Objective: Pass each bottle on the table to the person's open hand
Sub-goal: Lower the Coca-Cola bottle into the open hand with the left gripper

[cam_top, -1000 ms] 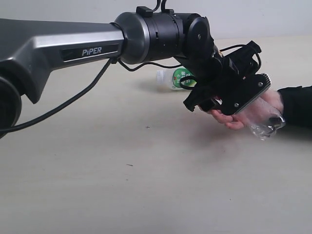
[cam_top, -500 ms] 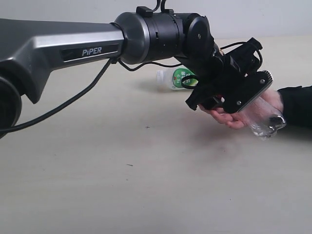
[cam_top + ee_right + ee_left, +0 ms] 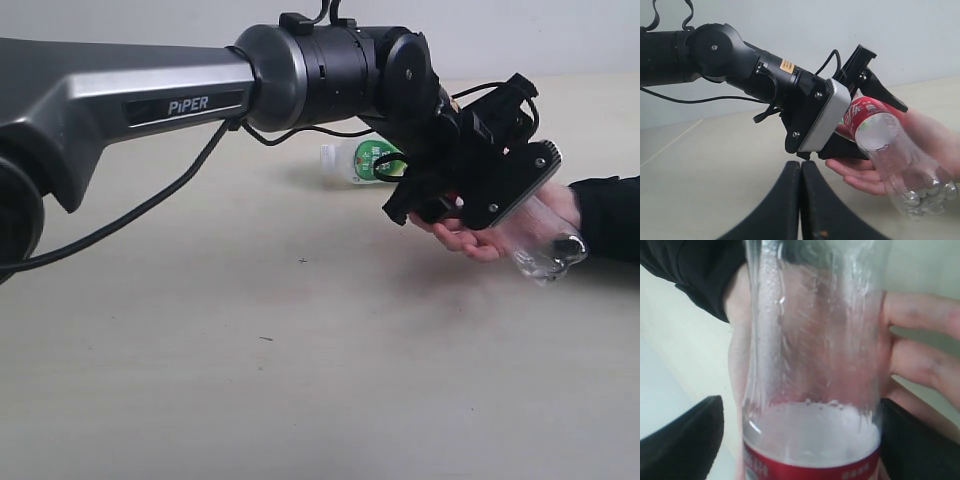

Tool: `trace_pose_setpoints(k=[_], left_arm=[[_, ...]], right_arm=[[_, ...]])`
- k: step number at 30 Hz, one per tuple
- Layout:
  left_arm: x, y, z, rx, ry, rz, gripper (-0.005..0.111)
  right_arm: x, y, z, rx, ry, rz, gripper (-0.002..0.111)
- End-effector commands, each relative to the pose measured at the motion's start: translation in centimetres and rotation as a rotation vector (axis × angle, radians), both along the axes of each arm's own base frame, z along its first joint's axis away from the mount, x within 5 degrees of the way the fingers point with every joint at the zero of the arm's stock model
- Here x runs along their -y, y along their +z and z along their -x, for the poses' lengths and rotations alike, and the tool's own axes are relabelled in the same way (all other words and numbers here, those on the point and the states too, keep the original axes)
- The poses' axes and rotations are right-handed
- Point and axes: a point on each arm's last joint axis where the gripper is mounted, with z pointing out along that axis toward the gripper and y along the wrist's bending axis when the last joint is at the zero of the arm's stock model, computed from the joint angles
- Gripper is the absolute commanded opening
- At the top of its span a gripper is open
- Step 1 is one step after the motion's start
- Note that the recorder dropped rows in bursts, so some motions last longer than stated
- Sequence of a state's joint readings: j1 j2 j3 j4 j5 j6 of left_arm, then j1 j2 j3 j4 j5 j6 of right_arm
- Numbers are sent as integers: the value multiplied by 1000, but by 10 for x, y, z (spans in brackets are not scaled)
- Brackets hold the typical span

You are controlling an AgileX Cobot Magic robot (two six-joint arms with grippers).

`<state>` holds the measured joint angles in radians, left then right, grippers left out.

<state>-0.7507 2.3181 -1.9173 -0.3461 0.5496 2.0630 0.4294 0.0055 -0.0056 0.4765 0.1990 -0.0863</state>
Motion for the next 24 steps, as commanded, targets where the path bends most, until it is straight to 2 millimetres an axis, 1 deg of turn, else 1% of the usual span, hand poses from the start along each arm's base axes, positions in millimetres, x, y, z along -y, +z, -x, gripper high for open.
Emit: trace_pose_setpoints(k=[1,6,15,21,24], left_arm=[[3,10,3,-10,27,36,78],[1,13,2,8,23,25,78],[-2,29,6,-11,43,42,78],[-5,49,10,-28,79,81,78],[-6,59,12,-52,123,120,78]], right_arm=[[0,-2,0,5,2,12,0],[0,-2,0,5,2,12,0],[0,-2,0,5,2,12,0],[0,-2,0,5,2,12,0],[0,-2,0,5,2,12,0]])
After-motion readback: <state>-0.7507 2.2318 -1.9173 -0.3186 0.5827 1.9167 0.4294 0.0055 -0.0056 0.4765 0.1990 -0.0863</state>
